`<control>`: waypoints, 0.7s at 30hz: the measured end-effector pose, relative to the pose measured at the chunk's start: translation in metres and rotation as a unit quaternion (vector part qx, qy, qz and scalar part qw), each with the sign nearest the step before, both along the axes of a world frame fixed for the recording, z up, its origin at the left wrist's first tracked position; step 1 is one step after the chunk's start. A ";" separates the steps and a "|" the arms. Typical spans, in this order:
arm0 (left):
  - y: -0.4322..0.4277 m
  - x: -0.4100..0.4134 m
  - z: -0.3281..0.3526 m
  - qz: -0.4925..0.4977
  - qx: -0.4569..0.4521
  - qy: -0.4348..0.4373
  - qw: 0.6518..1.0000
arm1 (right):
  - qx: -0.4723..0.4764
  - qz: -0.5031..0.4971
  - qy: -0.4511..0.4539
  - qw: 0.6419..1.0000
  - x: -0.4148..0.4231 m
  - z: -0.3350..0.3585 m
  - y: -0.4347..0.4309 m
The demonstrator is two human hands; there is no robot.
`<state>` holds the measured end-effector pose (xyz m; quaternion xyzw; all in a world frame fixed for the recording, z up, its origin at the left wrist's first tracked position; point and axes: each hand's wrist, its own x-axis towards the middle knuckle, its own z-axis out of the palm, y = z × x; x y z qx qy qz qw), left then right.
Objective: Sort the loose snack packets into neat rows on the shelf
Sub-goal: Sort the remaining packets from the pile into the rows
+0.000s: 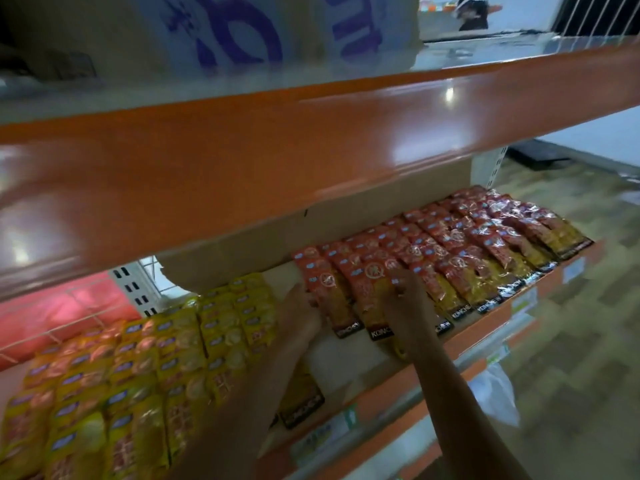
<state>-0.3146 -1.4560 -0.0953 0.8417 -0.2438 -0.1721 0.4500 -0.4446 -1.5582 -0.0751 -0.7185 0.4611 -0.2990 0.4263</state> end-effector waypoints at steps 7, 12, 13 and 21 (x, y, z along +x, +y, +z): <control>-0.015 -0.011 0.000 0.056 0.074 -0.011 0.996 | 0.005 0.097 0.014 0.995 -0.001 0.011 -0.024; -0.024 -0.018 -0.004 0.105 0.094 -0.031 0.989 | 0.019 0.148 0.008 0.989 -0.004 0.016 -0.033; -0.024 -0.022 -0.003 0.111 0.097 -0.030 0.989 | 0.020 0.163 0.003 0.986 -0.004 0.011 -0.037; -0.030 -0.044 0.011 0.134 -0.037 0.012 0.990 | 0.005 0.221 0.008 0.975 -0.002 0.011 -0.036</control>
